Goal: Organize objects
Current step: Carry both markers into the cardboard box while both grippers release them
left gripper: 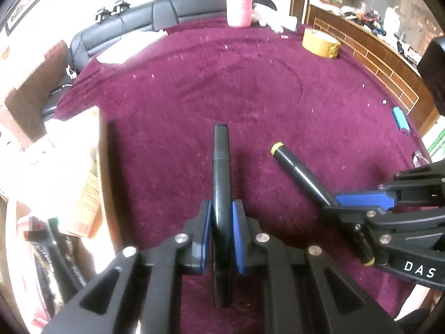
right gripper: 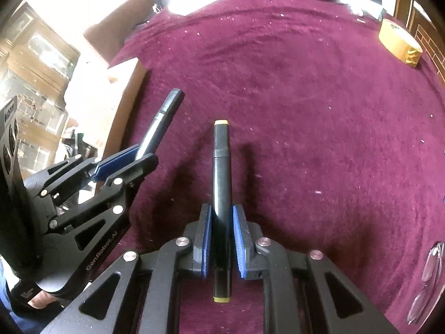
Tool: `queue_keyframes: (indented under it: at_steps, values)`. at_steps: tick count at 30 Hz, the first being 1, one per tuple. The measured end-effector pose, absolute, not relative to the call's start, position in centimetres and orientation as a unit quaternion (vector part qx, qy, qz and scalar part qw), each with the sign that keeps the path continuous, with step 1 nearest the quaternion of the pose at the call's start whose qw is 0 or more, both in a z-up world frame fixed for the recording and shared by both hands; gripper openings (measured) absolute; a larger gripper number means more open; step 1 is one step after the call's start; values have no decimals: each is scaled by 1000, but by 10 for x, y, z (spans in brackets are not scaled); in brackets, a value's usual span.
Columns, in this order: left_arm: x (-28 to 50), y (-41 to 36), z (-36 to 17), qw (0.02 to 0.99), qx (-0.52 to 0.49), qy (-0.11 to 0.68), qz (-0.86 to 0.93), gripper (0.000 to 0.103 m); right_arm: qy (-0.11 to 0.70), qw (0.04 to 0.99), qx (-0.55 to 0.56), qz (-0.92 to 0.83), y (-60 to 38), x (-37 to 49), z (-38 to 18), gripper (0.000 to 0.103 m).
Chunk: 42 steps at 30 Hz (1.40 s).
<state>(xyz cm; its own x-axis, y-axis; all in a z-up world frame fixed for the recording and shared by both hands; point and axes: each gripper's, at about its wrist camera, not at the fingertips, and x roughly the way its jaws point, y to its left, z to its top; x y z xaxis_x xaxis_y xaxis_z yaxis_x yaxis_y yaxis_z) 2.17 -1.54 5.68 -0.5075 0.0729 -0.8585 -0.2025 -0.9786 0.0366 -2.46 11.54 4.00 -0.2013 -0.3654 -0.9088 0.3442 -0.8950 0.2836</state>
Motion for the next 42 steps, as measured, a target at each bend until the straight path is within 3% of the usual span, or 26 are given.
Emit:
queue_keyframes:
  at_steps: [25,42]
  values:
    - [58,-119,105,5,-437,5,899,14,13,314,573,-757,6,-16,72,18]
    - [83,-225,88,-81,-460,-75,881,14,61,379,583,-716,-97,-6,58,18]
